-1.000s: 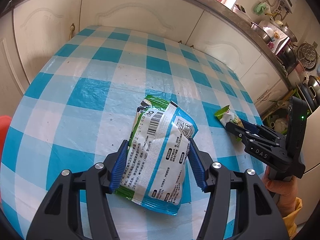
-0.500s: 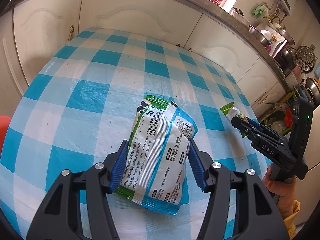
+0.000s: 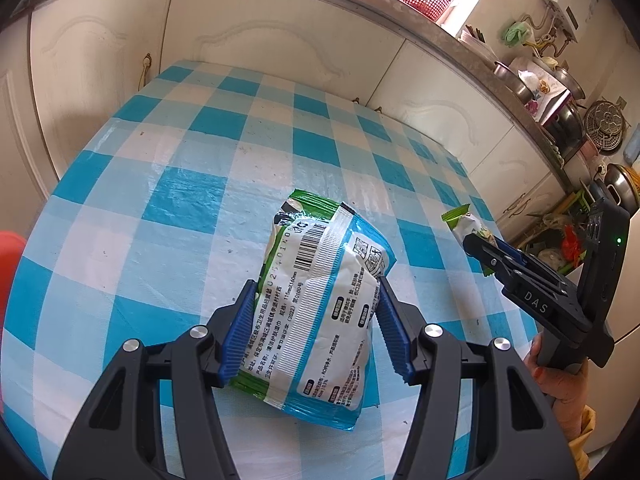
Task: Collect trash
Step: 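Carry the pea bag and white-blue package over the red bucket and open both grippers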
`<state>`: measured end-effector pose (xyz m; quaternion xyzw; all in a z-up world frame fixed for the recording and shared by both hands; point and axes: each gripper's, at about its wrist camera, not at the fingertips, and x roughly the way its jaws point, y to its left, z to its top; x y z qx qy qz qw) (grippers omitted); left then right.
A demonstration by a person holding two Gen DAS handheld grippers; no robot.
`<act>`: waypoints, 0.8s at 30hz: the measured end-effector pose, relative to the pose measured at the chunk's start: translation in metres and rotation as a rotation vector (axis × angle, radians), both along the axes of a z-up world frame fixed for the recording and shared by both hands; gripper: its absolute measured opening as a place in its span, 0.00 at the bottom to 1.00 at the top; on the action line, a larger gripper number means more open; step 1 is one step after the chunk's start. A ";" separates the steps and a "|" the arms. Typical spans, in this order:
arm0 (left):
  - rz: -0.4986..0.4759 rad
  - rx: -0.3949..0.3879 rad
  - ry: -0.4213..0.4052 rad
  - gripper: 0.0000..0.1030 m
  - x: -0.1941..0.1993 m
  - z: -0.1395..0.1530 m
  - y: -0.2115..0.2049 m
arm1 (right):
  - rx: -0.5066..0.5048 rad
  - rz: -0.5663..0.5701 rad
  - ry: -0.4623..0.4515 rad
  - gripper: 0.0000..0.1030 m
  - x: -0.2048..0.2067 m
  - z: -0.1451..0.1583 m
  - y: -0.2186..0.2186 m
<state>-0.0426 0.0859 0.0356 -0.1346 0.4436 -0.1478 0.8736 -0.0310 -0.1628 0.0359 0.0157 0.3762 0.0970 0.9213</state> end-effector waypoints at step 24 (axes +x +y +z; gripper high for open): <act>0.072 -0.080 -0.038 0.58 -0.011 0.009 0.054 | 0.022 0.055 -0.027 0.39 -0.008 0.018 0.053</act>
